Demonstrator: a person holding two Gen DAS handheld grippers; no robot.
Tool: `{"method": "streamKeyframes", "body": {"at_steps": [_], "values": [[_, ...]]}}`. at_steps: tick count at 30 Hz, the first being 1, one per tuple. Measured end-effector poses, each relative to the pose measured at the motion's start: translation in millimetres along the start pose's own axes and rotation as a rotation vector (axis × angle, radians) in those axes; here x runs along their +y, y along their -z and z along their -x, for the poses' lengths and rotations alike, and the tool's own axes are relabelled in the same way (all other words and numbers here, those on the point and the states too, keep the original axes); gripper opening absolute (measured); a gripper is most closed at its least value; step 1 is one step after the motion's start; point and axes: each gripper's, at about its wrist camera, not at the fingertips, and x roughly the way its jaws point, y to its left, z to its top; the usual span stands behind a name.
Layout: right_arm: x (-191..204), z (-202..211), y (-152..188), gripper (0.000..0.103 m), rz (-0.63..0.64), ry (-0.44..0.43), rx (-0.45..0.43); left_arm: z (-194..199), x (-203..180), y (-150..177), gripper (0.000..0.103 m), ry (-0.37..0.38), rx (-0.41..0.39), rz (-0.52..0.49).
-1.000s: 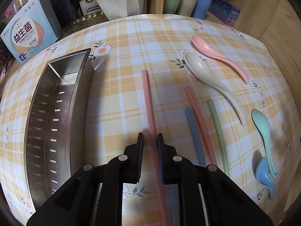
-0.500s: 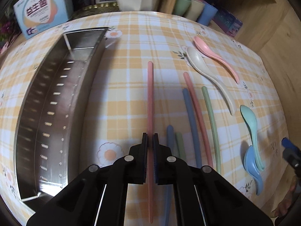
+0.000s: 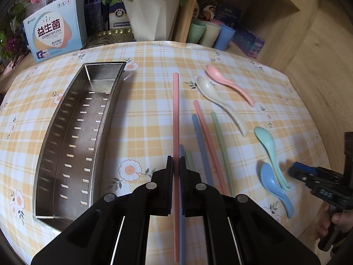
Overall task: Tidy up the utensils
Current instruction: 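Close the right gripper on the blue spoon handle and lift it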
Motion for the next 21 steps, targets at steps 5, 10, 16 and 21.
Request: {"method": "streamKeyframes", "body": {"at_steps": [5, 10, 16, 21], "values": [[23, 8, 9, 0.029, 0.086, -0.017, 0.034, 10, -2, 8, 0.005, 0.026, -0.008, -0.001], [27, 5, 29, 0.029, 0.127, 0.002, 0.097, 12, 2, 14, 0.005, 0.052, -0.004, 0.019], [31, -8, 42, 0.029, 0.137, 0.014, 0.141, 13, 1, 22, 0.005, 0.074, 0.01, 0.011], [40, -14, 40, 0.029, 0.164, 0.033, 0.133, 15, 1, 28, 0.005, 0.083, 0.016, 0.009]]}}
